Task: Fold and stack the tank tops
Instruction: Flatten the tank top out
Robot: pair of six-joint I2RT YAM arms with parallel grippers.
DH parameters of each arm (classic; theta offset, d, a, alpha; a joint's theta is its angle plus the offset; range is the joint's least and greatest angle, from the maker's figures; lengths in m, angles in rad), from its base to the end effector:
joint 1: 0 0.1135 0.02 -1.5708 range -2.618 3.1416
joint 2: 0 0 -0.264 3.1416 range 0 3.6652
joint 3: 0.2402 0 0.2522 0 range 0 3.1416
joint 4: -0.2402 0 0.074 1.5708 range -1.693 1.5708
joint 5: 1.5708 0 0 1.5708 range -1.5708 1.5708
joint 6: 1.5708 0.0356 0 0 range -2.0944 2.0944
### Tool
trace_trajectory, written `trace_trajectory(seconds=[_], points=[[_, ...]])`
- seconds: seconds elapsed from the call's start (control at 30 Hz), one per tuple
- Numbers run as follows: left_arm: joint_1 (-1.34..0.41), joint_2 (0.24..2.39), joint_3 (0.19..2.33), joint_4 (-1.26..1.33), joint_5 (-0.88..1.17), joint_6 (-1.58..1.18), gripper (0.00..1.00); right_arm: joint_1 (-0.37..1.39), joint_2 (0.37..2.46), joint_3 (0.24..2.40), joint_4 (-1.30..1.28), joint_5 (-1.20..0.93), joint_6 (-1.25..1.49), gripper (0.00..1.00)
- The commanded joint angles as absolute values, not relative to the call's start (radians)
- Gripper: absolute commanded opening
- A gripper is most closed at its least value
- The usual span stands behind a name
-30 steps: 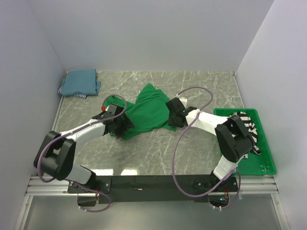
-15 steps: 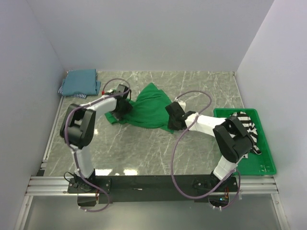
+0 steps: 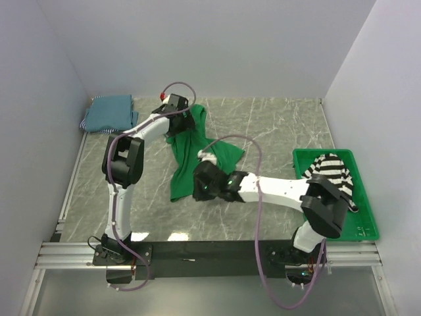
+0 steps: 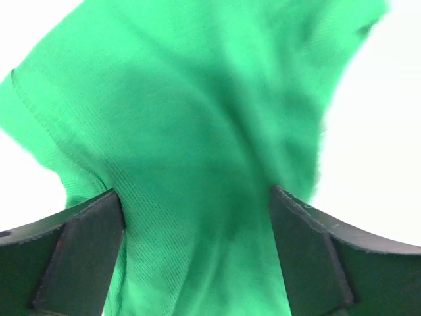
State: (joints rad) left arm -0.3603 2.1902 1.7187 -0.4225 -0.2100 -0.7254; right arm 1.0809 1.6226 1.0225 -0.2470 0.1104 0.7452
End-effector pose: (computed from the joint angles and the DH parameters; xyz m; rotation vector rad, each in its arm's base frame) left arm 0.4583 -0.1647 0.1858 -0.5339 2.3919 -0.2243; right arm 0.1645 0.3001 0.2064 -0.3710 2.5067 0.6733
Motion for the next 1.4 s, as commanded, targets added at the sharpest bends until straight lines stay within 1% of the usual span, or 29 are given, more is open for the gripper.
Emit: trace_trajectory(seconds=[0.0,0.07,0.1,0.13,0.17,0.2,0.23,0.27,0.3,0.33,0.37,0.4,0.43,0.47,0.53,0.6,0.73,0.83,1.0,1.03,1.17,1.37], points=[[-0.339,2.077,1.807,-0.356,-0.11,-0.64,0.92,0.98,1.508,1.057,-0.307,0.163,0.723,0.34],[-0.337,2.005,1.789,-0.379,-0.1,-0.66,0.95,0.918,1.454,1.045,-0.307,0.155,0.718,0.38],[-0.337,1.978,1.78,-0.4,-0.112,-0.673,0.95,0.896,1.439,1.029,-0.307,0.152,0.706,0.38],[-0.339,1.948,1.767,-0.437,-0.161,-0.727,0.95,0.867,1.419,1.025,-0.311,0.156,0.703,0.38],[-0.339,1.89,1.749,-0.475,-0.188,-0.762,0.9,0.817,1.414,1.019,-0.316,0.164,0.692,0.38],[-0.339,1.858,1.69,-0.545,-0.218,-0.802,0.88,0.78,1.411,1.011,-0.328,0.169,0.672,0.38],[-0.339,1.821,1.642,-0.555,-0.238,-0.852,0.86,0.746,1.408,1.006,-0.328,0.158,0.663,0.37],[-0.339,1.734,1.518,-0.557,-0.244,-0.871,0.82,0.679,1.407,0.997,-0.318,0.141,0.649,0.37],[-0.341,1.685,1.446,-0.528,-0.242,-0.888,0.8,0.654,1.407,0.979,-0.293,0.112,0.622,0.37],[-0.342,1.583,1.366,-0.511,-0.224,-0.912,0.74,0.635,1.414,0.976,-0.291,0.106,0.609,0.36],[-0.345,1.533,1.215,-0.49,-0.207,-0.928,0.71,0.605,1.423,0.986,-0.291,0.103,0.595,0.36],[-0.347,1.488,1.145,-0.448,-0.186,-0.937,0.66,0.598,1.446,0.995,-0.305,0.124,0.574,0.36],[-0.353,1.45,1.082,-0.428,-0.167,-0.943,0.58,0.589,1.457,1.003,-0.313,0.139,0.569,0.36],[-0.366,1.392,0.981,-0.42,-0.144,-0.946,0.55,0.581,1.465,1.014,-0.317,0.146,0.565,0.35],[-0.391,1.356,0.924,-0.442,-0.135,-0.945,0.55,0.551,1.473,1.006,-0.299,0.118,0.561,0.35],[-0.457,1.345,0.894,-0.485,-0.194,-0.949,0.55,0.532,1.476,1.005,-0.287,0.112,0.563,0.35],[-0.56,1.324,0.868,-0.541,-0.225,-0.998,0.62,0.518,1.485,1.005,-0.285,0.115,0.563,0.35],[-0.61,1.341,0.85,-0.568,-0.247,-1.043,0.63,0.502,1.485,0.988,-0.273,0.112,0.568,0.35],[-0.644,1.362,0.844,-0.616,-0.265,-1.1,0.59,0.479,1.474,0.956,-0.264,0.103,0.566,0.34],[-0.652,1.353,0.845,-0.63,-0.299,-1.127,0.57,0.474,1.473,0.95,-0.261,0.101,0.565,0.34],[-0.67,1.322,0.825,-0.653,-0.321,-1.166,0.55,0.459,1.463,0.925,-0.249,0.092,0.565,0.34],[-0.687,1.333,0.796,-0.654,-0.322,-1.195,0.53,0.448,1.459,0.902,-0.238,0.084,0.569,0.34]])
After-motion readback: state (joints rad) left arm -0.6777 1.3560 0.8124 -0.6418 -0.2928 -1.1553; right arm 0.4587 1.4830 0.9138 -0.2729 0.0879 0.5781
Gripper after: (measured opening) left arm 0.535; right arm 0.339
